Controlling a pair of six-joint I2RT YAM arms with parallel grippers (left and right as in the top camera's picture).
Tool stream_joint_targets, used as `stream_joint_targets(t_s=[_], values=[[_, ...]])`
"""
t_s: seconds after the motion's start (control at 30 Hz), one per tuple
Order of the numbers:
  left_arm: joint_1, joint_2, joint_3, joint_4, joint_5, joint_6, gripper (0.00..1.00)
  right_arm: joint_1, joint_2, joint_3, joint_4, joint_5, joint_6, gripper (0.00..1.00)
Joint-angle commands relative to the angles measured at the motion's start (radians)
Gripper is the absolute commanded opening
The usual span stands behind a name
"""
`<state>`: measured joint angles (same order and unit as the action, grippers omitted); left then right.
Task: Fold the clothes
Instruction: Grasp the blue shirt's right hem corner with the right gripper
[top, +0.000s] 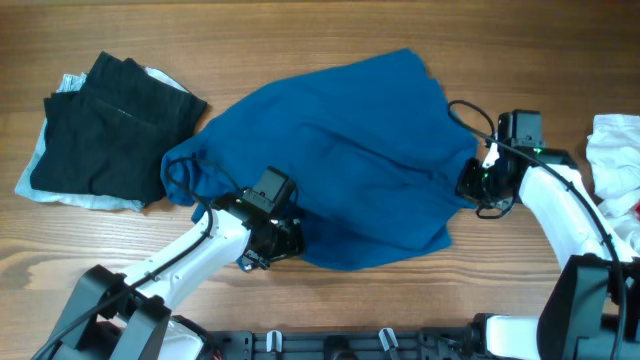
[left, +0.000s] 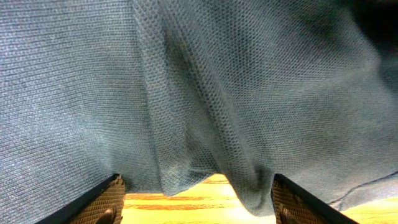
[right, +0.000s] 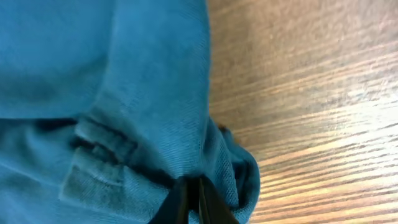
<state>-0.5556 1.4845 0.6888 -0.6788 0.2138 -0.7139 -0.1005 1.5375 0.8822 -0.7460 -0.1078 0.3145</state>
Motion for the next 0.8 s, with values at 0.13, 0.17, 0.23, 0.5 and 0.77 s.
stream_joint_targets(t_s=[0.13, 0.17, 0.23, 0.5, 0.77], values=[[-0.004, 0.017, -0.039, -0.001, 0.002, -0.009, 0.78, 0.002, 0.017, -0.009, 0.002, -0.074, -0.047, 0.37], [-0.003, 0.017, -0.039, -0.001, 0.002, -0.009, 0.78, 0.002, 0.016, -0.009, 0.005, -0.087, -0.054, 0.51], [-0.004, 0.017, -0.039, -0.001, 0.002, -0.009, 0.78, 0.002, 0.016, -0.009, 0.012, -0.135, -0.087, 0.57], [-0.003, 0.017, -0.039, 0.003, 0.002, -0.009, 0.79, 0.01, 0.016, 0.017, 0.051, -0.164, -0.209, 0.49], [-0.003, 0.017, -0.039, 0.018, 0.002, -0.009, 0.82, 0.131, 0.016, 0.017, 0.027, 0.044, -0.241, 0.51]])
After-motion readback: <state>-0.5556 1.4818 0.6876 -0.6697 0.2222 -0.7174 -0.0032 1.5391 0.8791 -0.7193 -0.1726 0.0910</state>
